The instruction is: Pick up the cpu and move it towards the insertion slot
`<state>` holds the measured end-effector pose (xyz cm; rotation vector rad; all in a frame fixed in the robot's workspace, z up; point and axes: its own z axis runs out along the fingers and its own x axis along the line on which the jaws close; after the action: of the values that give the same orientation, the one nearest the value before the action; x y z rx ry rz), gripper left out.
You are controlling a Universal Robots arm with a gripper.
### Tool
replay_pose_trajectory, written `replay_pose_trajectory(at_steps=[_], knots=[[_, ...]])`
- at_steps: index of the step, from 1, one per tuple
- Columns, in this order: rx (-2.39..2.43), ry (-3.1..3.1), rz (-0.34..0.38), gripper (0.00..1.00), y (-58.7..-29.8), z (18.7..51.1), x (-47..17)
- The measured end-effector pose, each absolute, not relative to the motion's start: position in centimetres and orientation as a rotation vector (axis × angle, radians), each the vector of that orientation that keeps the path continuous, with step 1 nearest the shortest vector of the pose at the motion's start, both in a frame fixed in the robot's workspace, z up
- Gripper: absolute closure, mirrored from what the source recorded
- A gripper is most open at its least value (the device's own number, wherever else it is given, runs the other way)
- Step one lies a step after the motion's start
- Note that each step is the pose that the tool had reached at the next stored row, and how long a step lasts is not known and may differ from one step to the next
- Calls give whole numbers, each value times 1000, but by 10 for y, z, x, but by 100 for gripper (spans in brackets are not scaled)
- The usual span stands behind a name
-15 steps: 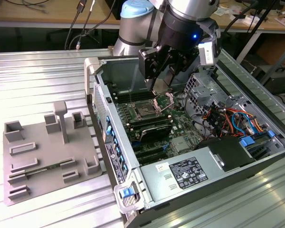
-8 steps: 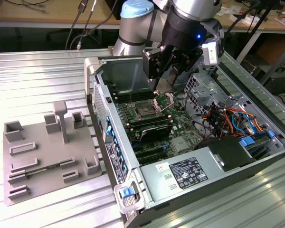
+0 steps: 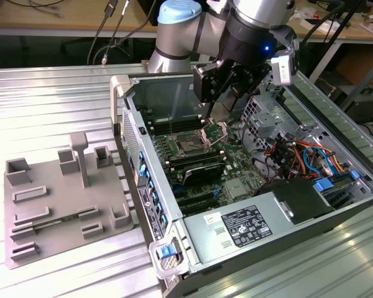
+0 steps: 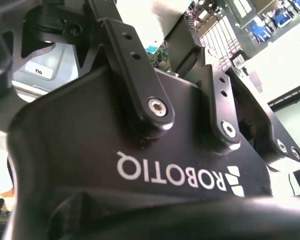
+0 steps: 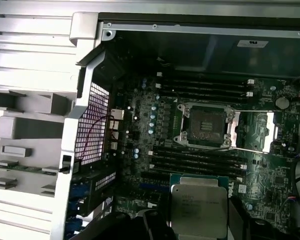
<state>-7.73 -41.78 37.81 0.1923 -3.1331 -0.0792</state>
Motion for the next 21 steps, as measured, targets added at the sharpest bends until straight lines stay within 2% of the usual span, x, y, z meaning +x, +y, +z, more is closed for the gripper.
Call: replay_pose_trajectory(at_steps=[21], knots=[[192, -3133, -79, 45, -411, 371, -47]])
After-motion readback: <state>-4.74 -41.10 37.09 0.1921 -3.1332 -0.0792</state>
